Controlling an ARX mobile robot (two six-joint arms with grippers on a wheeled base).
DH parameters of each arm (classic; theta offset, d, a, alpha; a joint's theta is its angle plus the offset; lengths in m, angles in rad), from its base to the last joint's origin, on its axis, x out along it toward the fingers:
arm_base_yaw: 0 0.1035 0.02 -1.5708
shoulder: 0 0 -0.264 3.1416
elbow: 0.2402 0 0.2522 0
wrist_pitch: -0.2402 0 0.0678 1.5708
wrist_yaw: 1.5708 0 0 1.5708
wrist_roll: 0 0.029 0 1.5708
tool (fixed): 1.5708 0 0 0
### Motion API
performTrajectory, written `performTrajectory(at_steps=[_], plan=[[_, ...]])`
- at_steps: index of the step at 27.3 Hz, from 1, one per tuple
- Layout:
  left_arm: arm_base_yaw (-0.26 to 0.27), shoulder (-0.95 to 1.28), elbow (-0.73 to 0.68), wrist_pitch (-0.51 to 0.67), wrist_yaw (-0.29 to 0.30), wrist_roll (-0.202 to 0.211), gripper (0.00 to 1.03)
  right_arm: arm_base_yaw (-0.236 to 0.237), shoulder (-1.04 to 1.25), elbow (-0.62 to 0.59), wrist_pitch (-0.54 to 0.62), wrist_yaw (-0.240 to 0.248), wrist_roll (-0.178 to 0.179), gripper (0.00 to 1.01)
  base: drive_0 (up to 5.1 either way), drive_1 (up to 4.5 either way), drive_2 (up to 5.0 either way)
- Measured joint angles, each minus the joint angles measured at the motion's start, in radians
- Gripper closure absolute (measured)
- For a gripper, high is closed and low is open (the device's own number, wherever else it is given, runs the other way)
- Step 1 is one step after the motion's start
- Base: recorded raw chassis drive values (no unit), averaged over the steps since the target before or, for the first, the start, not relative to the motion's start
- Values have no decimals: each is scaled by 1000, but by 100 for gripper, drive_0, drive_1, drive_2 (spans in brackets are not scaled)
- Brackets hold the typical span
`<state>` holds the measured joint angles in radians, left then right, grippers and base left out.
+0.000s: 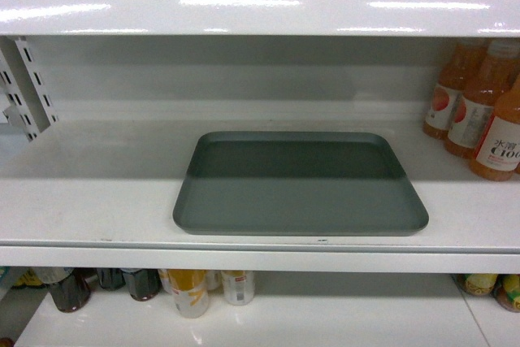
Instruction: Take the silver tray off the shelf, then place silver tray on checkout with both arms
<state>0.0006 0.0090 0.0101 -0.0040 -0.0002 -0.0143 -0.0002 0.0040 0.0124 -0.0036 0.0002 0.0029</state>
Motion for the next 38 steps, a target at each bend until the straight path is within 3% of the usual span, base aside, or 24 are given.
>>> performTrajectory(at_steps=[38], plan=[[0,0,0,0,0,0,5,0,0,0,0,0,0,3,0,0,0]])
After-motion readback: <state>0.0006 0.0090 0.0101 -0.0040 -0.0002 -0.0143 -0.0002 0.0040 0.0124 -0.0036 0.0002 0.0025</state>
